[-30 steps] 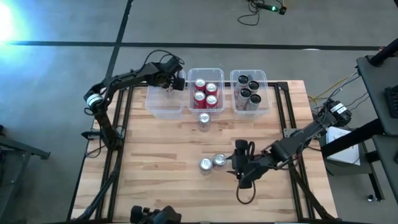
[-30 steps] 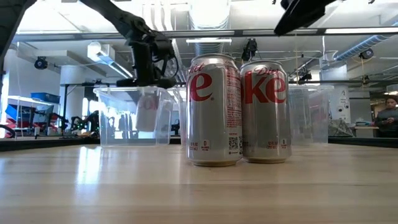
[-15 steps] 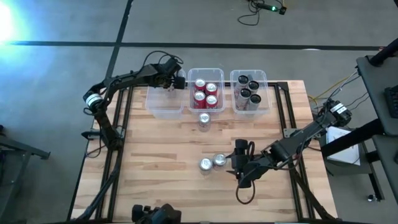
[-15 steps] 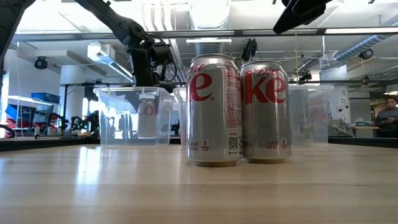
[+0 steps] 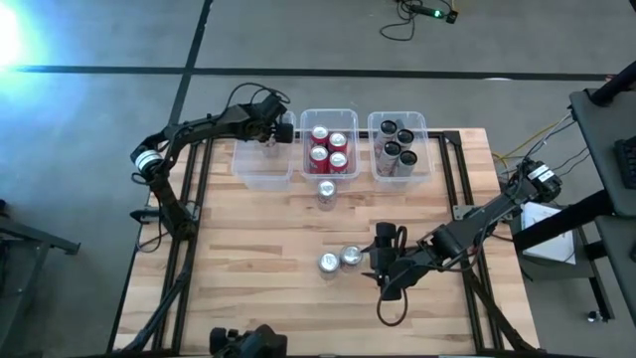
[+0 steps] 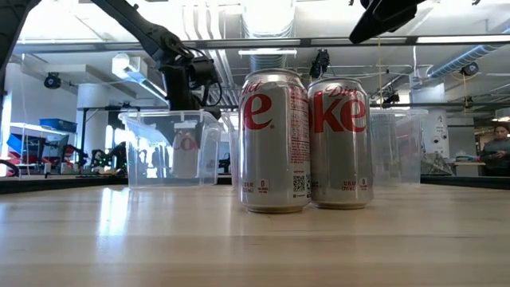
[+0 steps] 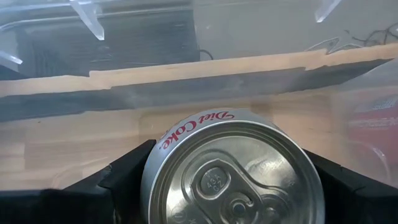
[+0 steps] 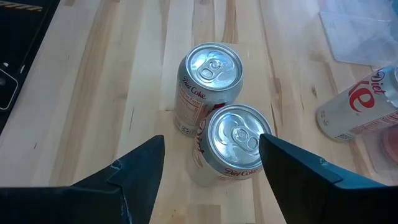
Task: Sort soda cans
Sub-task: Put the center red-silver soda can into the left transparent bin
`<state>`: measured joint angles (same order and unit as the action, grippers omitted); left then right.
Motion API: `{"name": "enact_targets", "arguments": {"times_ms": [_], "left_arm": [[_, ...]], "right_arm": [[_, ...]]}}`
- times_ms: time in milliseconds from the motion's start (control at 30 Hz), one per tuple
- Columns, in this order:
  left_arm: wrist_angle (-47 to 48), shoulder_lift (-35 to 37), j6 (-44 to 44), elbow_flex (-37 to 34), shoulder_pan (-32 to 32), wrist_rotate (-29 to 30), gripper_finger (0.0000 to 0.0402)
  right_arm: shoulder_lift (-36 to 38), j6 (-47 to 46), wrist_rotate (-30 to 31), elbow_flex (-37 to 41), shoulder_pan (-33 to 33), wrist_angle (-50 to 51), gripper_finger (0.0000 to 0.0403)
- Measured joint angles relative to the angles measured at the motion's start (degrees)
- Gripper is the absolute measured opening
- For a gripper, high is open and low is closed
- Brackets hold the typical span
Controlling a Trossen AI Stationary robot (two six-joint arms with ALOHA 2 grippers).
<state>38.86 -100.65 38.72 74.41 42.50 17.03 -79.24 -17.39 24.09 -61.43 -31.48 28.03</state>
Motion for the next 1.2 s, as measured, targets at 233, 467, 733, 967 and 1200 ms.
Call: {"name": "enact_targets", "arguments": {"times_ms": [233,467,733,967,1200], "left_arm": [[-0.62,-0.16,0.00,-0.04,0.04,-0.01,0.0286],[-1.29,-0.30,-0.15,-0.11,-0.11,-0.06,0.0286],[-1.33,0.09,-0.06,0.69,-0.35,-1.39,0.0286],[-0.66,0.40,-0.66,2.60,-0.57,-2.46,0.0286],[-0.25,0.56,-0.69,2.51,-0.50,-1.49,0.0286]], "right_arm": [[-0.02,-0.70,0.00,0.00,0.00,-0.02,0.0265],[-0.02,-0.57,0.00,0.00,0.00,-0.02,0.0258],[-0.02,0.08,0.00,0.00,0.00,-0.02,0.0260],[-0.02,0.48,0.00,0.00,0.00,-0.04,0.0274],[-0.02,0.47,0.00,0.00,0.00,-0.04,0.0275]]}}
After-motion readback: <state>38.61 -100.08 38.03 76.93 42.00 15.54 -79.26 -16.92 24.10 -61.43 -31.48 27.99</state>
